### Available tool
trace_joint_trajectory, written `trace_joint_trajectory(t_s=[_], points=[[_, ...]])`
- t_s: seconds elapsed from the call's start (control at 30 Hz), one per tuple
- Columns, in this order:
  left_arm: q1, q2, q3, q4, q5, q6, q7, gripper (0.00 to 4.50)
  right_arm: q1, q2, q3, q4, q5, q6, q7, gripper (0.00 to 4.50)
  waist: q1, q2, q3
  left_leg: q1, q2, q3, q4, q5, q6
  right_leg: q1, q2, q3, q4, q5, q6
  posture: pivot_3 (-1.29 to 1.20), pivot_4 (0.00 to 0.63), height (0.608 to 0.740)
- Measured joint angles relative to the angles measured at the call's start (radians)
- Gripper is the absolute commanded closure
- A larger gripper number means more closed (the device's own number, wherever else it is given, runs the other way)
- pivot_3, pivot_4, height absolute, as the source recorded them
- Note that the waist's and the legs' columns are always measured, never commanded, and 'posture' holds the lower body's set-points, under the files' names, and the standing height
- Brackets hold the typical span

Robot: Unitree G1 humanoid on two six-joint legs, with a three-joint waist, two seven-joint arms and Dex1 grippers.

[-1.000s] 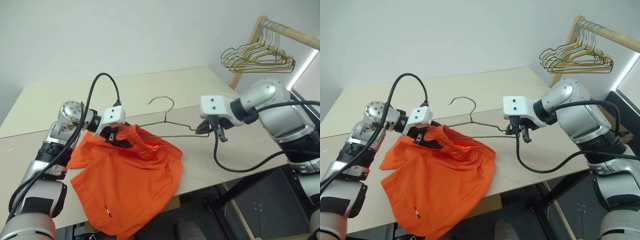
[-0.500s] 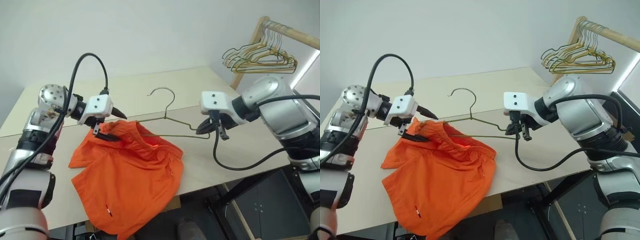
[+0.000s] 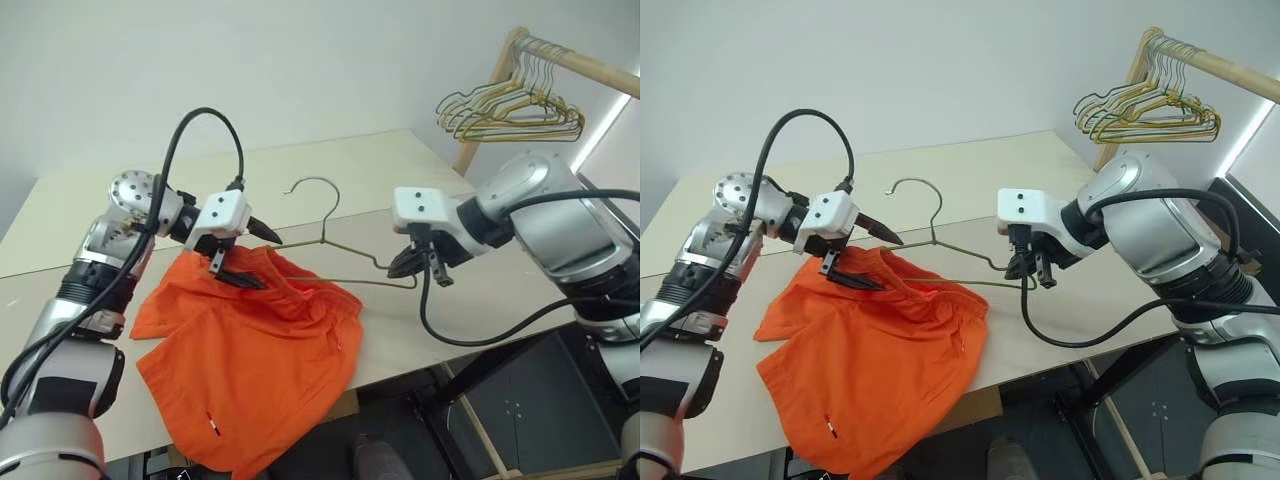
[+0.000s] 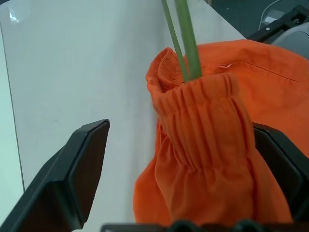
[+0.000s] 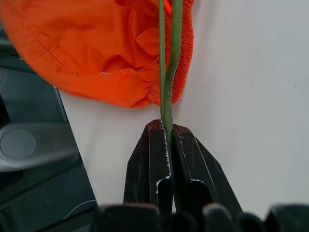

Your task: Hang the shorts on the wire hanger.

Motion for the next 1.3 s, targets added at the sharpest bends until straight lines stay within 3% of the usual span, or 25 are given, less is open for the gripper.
trace_joint_trajectory(t_s=[0.5,0.77,1.0,1.3], points=[[-0.022,-0.040,0.064,0.069,0.052,0.005,0.063,0.01,0.033,-0.032,0.041,-0.046,0.000,0.011,-0.020,4.50,-0.005,0.000,0.000,0.000,0.000,0.000,0.002,-0.002,0.003,0.000,0.000,0.001,0.000,0.000,0.001,-0.19,0.000,0.740],[0.008,-0.033,0.080,-0.002,0.049,0.024,0.016,0.01,-0.006,0.056,0.060,-0.004,0.003,0.035,-0.055,4.50,-0.005,0.000,0.000,0.000,0.000,0.000,0.002,-0.002,0.003,0.000,0.000,0.001,0.000,0.000,0.001,-0.18,0.000,0.740],[0.066,-0.028,0.081,-0.047,0.060,0.025,0.023,0.01,-0.010,0.062,0.070,0.002,0.024,0.049,-0.054,4.50,-0.003,0.000,0.000,-0.001,0.000,-0.001,0.003,-0.002,0.003,0.000,0.000,0.001,0.001,0.000,0.001,-0.18,0.000,0.740],[0.000,-0.008,0.139,-0.002,0.035,0.064,0.043,0.01,-0.011,0.062,0.072,0.031,0.040,0.089,-0.072,4.50,-0.005,0.000,0.000,-0.001,0.000,-0.001,0.002,-0.002,0.003,0.000,0.000,0.001,0.001,0.000,0.001,-0.17,0.000,0.740]])
